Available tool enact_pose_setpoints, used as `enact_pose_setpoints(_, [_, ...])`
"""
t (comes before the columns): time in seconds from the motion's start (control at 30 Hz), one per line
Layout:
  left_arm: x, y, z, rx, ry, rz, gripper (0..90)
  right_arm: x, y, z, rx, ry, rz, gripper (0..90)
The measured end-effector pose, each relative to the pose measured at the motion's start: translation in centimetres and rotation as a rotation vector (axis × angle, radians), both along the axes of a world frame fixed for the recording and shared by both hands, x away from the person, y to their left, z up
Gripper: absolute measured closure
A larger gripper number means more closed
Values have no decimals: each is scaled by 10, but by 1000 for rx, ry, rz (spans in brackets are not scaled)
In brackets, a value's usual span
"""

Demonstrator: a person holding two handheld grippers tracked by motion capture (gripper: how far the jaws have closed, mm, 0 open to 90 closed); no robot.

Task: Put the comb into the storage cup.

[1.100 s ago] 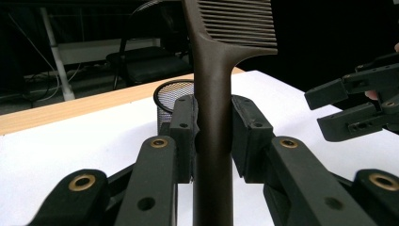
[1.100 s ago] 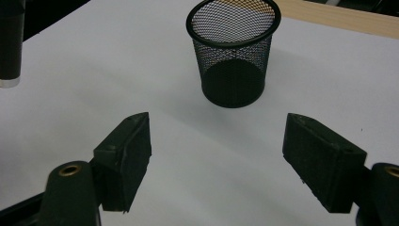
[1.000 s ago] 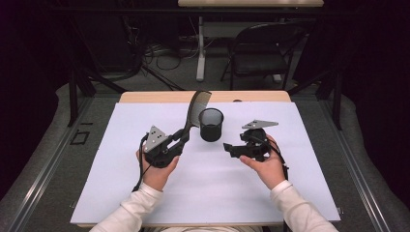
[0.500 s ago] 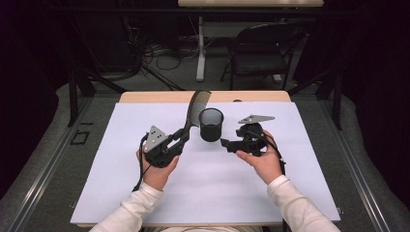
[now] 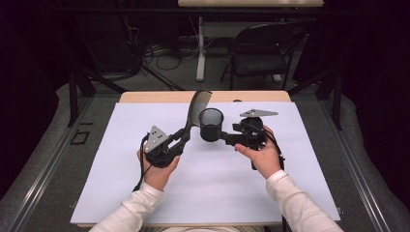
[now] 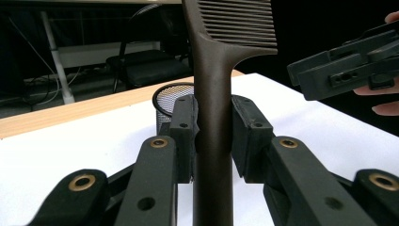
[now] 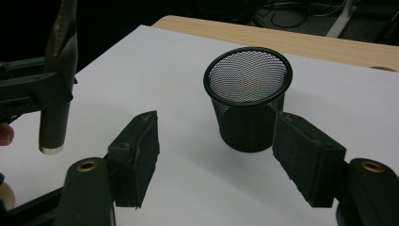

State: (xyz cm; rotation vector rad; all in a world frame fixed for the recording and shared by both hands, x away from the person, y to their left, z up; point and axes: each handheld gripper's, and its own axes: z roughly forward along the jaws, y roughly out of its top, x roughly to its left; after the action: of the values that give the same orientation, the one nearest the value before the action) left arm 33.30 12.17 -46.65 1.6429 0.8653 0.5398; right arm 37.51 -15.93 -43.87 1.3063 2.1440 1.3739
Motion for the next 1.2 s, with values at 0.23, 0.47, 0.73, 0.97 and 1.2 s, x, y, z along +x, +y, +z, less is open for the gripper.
enact_pose_setpoints(0.23, [-2,1,-1,0,2,3,725,7,-2,9,60,9,-4,343])
enact_pose_setpoints(0.47, [0,-3,-3,3,8,-6,726,16,-2,14,48,30,-7,376])
enact_pose_setpoints(0.73, [-1,-5,-4,5,2,-12,725,18,3,24,115,21,0,450])
enact_pose_setpoints(0.97, [-1,-5,-5,7,4,-11,725,21,7,27,150,44,11,484])
enact_pose_setpoints(1.2, [-1,-5,-5,4,5,-7,725,24,9,29,181,67,20,507])
